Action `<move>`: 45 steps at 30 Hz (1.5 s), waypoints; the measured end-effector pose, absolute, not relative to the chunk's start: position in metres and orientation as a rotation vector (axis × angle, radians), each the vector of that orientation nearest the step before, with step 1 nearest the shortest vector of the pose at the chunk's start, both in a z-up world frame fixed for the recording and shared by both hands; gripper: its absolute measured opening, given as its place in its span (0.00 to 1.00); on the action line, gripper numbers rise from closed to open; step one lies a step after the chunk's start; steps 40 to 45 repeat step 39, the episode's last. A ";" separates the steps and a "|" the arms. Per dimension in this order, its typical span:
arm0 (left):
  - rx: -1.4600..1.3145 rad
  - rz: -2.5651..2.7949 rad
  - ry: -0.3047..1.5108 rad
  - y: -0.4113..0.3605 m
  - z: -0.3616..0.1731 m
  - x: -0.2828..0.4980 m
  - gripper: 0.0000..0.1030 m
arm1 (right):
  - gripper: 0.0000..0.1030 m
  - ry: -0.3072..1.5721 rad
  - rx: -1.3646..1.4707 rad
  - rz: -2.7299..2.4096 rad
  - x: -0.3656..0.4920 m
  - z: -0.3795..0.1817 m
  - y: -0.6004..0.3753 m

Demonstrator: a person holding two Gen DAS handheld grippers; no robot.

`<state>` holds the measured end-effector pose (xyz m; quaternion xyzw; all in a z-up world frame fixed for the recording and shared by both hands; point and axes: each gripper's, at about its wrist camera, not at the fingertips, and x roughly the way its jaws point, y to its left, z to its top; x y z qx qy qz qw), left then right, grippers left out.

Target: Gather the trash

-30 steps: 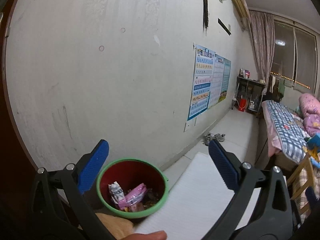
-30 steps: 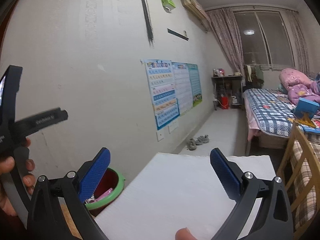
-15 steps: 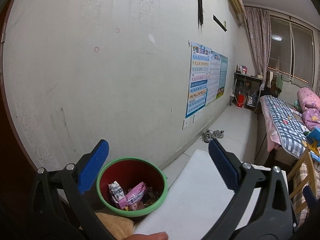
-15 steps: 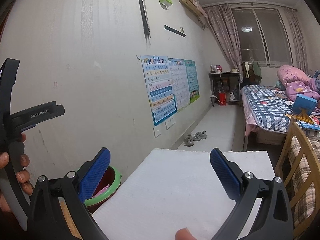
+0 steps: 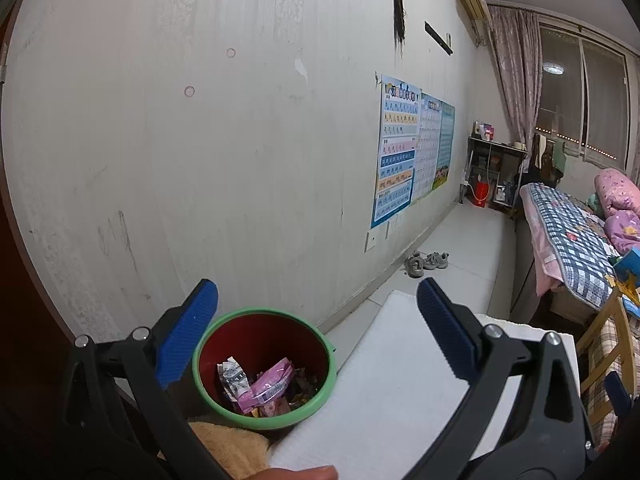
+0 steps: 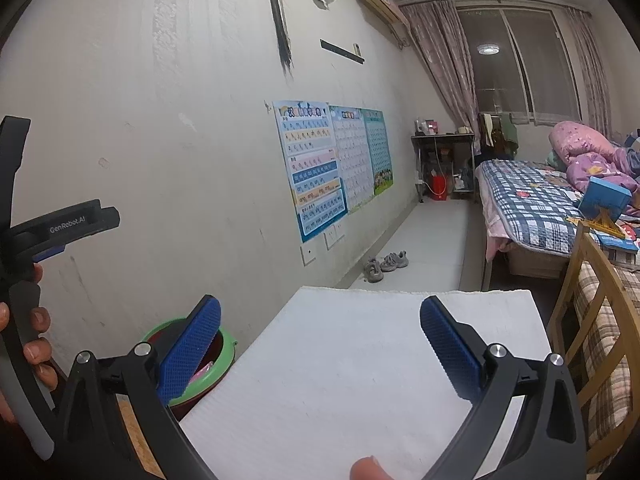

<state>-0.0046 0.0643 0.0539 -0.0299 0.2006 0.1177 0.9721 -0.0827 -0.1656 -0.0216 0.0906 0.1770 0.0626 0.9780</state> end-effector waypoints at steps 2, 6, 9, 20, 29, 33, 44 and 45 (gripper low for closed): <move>-0.061 0.237 0.408 0.064 0.053 -0.005 0.95 | 0.93 0.367 0.183 0.125 -0.082 -0.023 -0.166; -0.062 0.239 0.413 0.065 0.053 -0.004 0.95 | 0.93 0.383 0.188 0.116 -0.081 -0.028 -0.168; -0.062 0.238 0.414 0.065 0.052 -0.005 0.95 | 0.93 0.391 0.188 0.109 -0.080 -0.030 -0.169; -0.054 0.229 0.430 0.063 0.047 -0.003 0.95 | 0.93 0.423 0.190 0.087 -0.078 -0.041 -0.174; -0.051 0.240 0.445 0.063 0.042 0.000 0.95 | 0.93 0.483 0.192 0.057 -0.073 -0.062 -0.186; -0.039 0.243 0.460 0.064 0.037 0.003 0.95 | 0.93 0.543 0.179 0.016 -0.069 -0.088 -0.201; -0.086 0.227 0.550 0.084 0.014 0.008 0.95 | 0.93 0.681 0.156 -0.113 -0.031 -0.151 -0.247; -0.086 0.227 0.550 0.084 0.014 0.008 0.95 | 0.93 0.681 0.156 -0.113 -0.031 -0.151 -0.247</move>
